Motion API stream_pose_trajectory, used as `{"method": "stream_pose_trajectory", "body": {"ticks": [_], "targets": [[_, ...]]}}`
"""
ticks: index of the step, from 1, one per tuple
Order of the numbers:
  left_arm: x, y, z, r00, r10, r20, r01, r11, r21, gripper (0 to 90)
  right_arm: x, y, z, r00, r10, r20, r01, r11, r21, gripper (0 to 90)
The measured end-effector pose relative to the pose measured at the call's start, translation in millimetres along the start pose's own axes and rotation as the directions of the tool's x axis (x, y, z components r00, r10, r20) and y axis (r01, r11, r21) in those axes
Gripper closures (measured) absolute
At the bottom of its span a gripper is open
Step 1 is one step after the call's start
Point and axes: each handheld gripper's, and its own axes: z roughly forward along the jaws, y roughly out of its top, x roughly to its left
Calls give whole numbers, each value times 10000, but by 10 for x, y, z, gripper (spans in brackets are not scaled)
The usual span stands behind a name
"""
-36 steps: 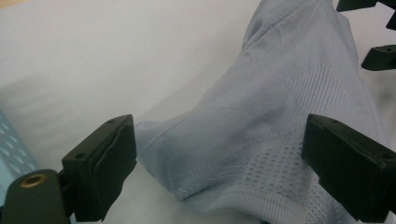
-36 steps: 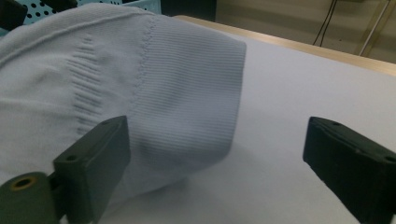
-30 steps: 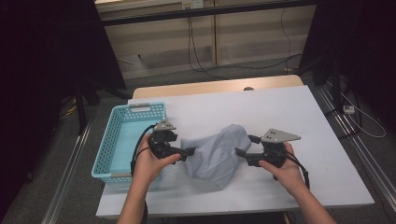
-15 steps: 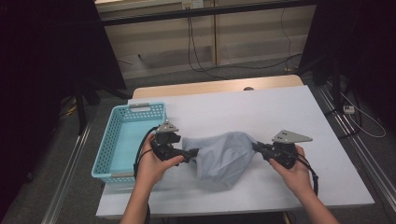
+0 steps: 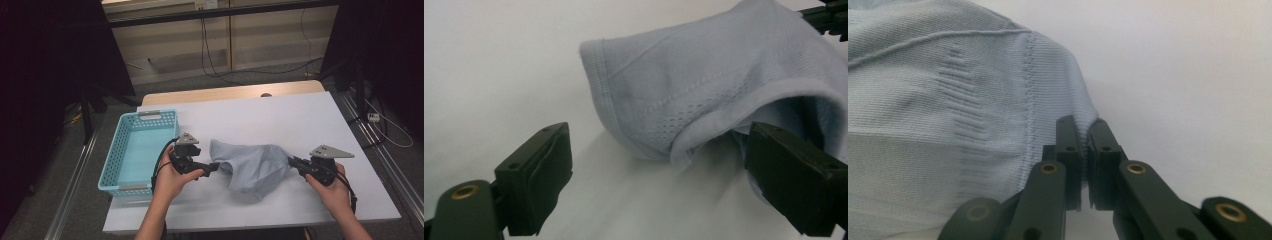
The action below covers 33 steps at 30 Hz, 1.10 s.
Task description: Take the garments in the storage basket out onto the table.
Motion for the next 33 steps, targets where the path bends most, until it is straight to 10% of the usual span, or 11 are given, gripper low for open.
{"method": "stream_pose_trajectory", "body": {"ticks": [33], "targets": [[-11,-119,324,9987,204,-473,-163,9961,864,358,-49,-31,-118,9998,169,142,-168,9998,-77,863]]}}
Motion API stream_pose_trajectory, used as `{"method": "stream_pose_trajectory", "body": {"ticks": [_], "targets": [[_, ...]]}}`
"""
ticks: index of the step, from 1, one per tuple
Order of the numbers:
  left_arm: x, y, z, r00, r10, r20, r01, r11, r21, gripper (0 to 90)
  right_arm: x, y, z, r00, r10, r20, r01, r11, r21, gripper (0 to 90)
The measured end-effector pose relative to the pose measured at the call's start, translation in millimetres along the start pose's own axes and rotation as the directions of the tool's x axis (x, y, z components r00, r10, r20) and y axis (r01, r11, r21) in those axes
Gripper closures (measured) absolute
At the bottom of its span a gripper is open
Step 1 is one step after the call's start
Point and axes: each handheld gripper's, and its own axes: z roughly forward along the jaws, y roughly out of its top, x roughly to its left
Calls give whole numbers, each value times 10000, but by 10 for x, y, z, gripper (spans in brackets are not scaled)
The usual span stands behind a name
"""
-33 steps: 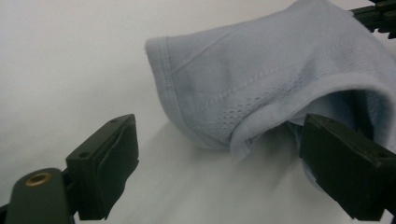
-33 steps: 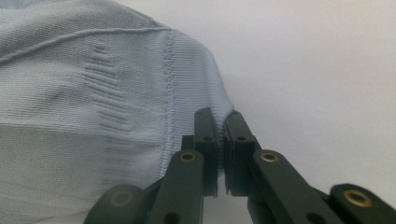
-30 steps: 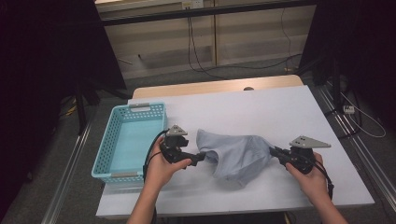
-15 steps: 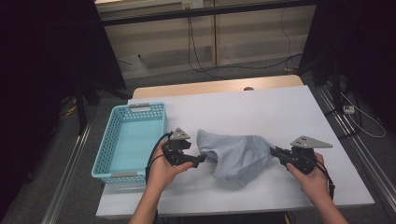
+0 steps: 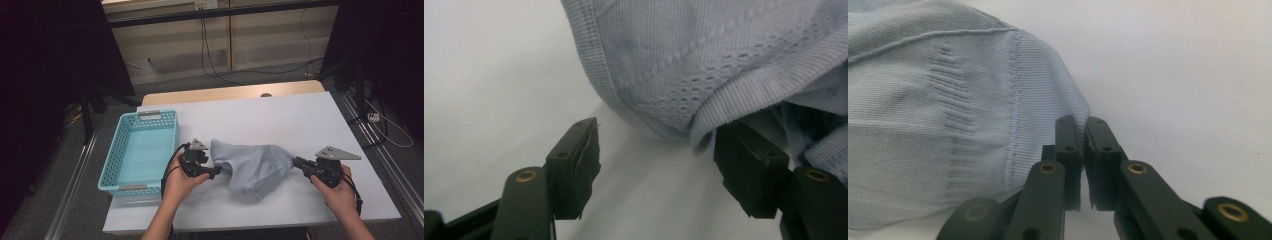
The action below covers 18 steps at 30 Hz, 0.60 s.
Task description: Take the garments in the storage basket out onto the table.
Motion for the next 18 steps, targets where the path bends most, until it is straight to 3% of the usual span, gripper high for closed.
{"method": "stream_pose_trajectory", "body": {"ticks": [8,14,18], "targets": [[14,9,93,9999,-168,30,168,9998,78,502,12,24,-64,9999,-87,54,88,9998,-194,804],[35,18,117,9993,-351,93,350,9994,51,704,26,102,-65,10000,-53,32,54,9994,-349,581],[87,31,86,9963,-814,290,818,9965,-148,827,55,153,-6,9999,-85,-53,83,9995,-317,499]]}}
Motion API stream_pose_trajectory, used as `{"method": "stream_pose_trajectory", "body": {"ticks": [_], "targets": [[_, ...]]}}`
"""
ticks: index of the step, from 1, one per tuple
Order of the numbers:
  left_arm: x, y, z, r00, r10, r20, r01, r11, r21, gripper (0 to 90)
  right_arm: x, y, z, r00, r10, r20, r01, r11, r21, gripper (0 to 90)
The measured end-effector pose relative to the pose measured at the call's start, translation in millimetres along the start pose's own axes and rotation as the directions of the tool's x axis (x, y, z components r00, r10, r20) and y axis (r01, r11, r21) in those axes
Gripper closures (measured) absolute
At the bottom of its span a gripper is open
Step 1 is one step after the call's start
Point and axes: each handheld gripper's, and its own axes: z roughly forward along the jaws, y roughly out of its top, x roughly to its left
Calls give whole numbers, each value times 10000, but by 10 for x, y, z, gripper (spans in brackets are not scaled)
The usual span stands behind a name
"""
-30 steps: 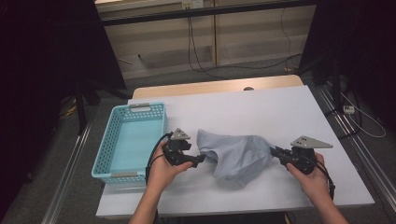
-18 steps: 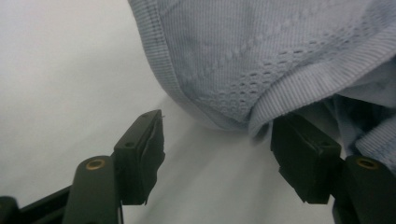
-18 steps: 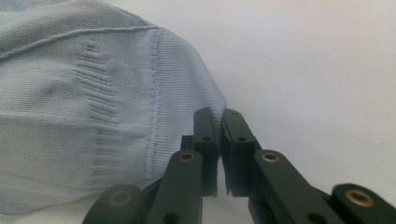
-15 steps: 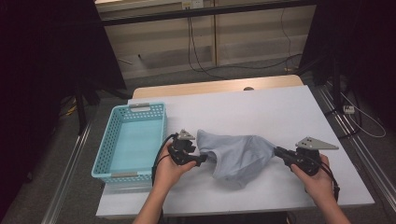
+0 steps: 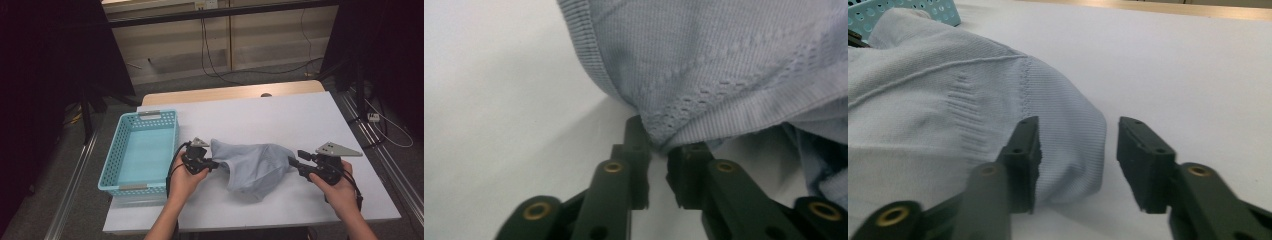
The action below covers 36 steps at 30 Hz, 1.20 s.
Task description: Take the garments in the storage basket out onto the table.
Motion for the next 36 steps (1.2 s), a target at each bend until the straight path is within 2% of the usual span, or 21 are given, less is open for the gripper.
{"method": "stream_pose_trajectory", "body": {"ticks": [6,11,12,13,15,18,25,31,36], "targets": [[12,147,-105,9997,-113,218,125,9984,-558,853,73,64,127,9993,-242,-301,246,9996,146,398],[-6,327,-172,9997,133,217,-113,9960,-882,855,130,180,209,9984,-262,-497,268,9996,121,349],[-5,361,-194,9996,185,233,-166,9967,-789,856,139,210,222,9981,-271,-554,279,9995,122,340],[-6,385,-205,9996,182,224,-161,9955,-932,856,145,239,238,9977,-265,-621,273,9995,126,335],[0,427,-229,9993,215,305,-188,9962,-854,856,162,292,267,9978,-358,-556,368,9992,170,318],[-8,464,-232,9994,238,267,-211,9949,-991,856,204,349,313,9973,-637,-368,648,9974,309,319],[-9,553,-287,9994,242,247,-213,9934,-1127,857,298,473,338,9957,-709,-592,724,9971,233,287],[-20,737,-412,9987,486,163,-459,9889,-1415,858,350,585,337,9942,-771,-744,774,9970,6,279],[-143,852,-407,9953,912,327,-851,9842,-1551,858,438,698,361,9907,-950,-978,944,9955,-110,245]]}}
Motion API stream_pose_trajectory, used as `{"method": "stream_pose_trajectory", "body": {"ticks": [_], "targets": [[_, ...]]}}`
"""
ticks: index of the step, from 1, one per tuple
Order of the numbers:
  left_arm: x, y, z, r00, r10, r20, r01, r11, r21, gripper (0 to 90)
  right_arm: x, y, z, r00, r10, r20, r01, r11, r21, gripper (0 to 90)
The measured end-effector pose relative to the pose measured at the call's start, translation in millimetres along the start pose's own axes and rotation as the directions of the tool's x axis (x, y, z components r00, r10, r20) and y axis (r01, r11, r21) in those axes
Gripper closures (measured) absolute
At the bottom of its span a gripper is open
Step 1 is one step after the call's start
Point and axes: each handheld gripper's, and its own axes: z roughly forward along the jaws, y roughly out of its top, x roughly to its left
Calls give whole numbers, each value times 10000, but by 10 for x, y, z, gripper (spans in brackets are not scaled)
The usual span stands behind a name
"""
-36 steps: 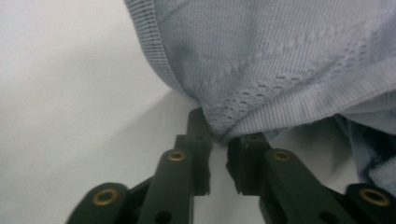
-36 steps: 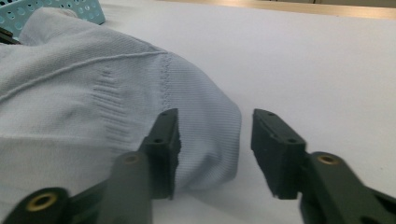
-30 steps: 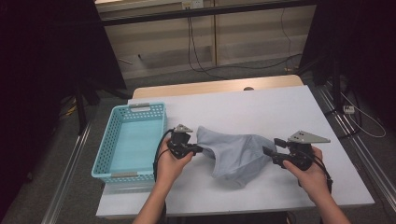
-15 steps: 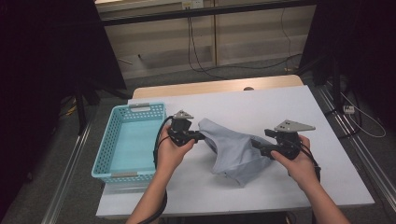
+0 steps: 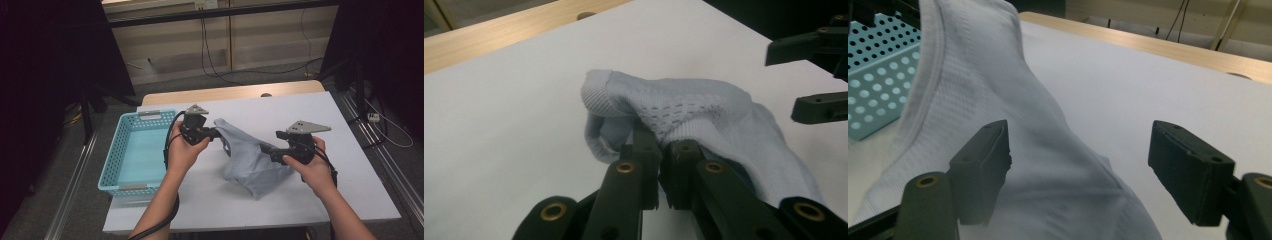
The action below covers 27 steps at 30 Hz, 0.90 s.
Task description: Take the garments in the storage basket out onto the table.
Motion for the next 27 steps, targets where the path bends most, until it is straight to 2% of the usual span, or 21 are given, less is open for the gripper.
{"method": "stream_pose_trajectory", "body": {"ticks": [5,7,11,15,17,19,22,24,27], "targets": [[-114,68,75,9995,238,214,-236,9996,-130,857,85,74,80,9990,-415,-156,417,9991,125,239],[-152,94,96,9985,431,343,-428,9990,-110,857,102,89,115,9989,-410,-236,413,9991,106,244],[-218,136,122,9974,535,481,-528,9985,-160,855,145,109,195,9978,-474,-471,487,9985,257,247],[-266,153,163,9966,610,550,-605,9981,-106,854,216,124,287,9948,-552,-858,584,9977,349,310],[-277,159,182,9963,681,531,-681,9977,-11,852,250,133,328,9929,-756,-915,801,9957,467,378],[-288,164,200,9961,713,523,-718,9974,67,848,272,140,372,9913,-722,-1101,788,9953,567,465],[-305,161,223,9955,797,512,-803,9967,98,834,283,154,402,9907,-764,-1125,857,9931,802,775],[-305,153,226,9956,803,483,-805,9968,18,801,270,158,402,9923,-718,-1008,809,9926,902,835],[-284,137,197,9954,885,373,-885,9961,-25,677,211,147,359,9964,-487,-699,543,9952,814,844]]}}
